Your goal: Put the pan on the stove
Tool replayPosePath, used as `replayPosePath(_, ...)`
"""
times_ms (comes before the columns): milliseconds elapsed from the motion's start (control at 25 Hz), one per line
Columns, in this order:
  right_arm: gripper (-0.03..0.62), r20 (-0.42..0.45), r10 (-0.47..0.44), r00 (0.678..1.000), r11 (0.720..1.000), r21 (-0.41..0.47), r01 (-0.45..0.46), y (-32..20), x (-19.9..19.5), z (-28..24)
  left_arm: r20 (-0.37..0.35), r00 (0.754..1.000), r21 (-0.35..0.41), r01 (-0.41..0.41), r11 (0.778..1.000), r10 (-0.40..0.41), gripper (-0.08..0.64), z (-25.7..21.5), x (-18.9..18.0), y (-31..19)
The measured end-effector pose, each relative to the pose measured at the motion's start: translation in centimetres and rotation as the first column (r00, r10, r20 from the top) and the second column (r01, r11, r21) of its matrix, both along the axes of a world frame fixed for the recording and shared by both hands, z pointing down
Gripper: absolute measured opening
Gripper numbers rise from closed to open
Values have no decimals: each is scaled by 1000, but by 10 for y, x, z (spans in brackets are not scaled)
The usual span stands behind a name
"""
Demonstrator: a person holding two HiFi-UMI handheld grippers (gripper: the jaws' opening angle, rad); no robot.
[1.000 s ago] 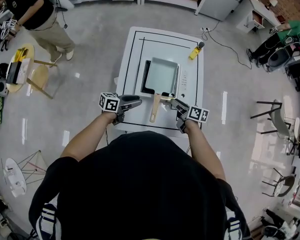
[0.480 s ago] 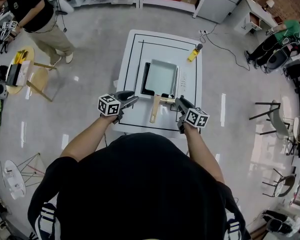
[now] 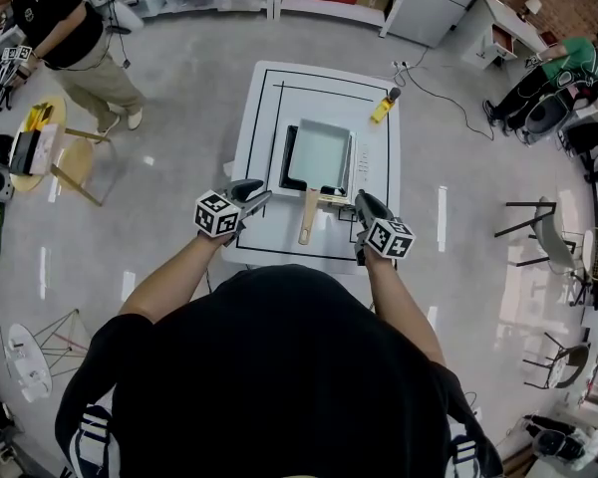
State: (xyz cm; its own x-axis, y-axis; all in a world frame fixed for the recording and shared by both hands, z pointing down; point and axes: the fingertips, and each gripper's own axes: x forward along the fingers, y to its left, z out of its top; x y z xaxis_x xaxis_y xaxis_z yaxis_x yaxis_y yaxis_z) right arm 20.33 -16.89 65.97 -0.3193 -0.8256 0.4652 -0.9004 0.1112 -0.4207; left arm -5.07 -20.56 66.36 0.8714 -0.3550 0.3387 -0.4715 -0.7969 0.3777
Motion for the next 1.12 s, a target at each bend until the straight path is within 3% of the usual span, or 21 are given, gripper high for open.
replayPosePath(360, 54, -7, 15, 1000, 1000, 1, -15, 2, -5, 0, 9, 999, 63, 41, 997, -41, 126, -9, -9, -4)
replayPosePath(1120, 37, -24, 33, 999, 999, -5, -33, 7, -6, 0, 26, 995, 95, 94, 991, -97, 101, -16, -19, -3)
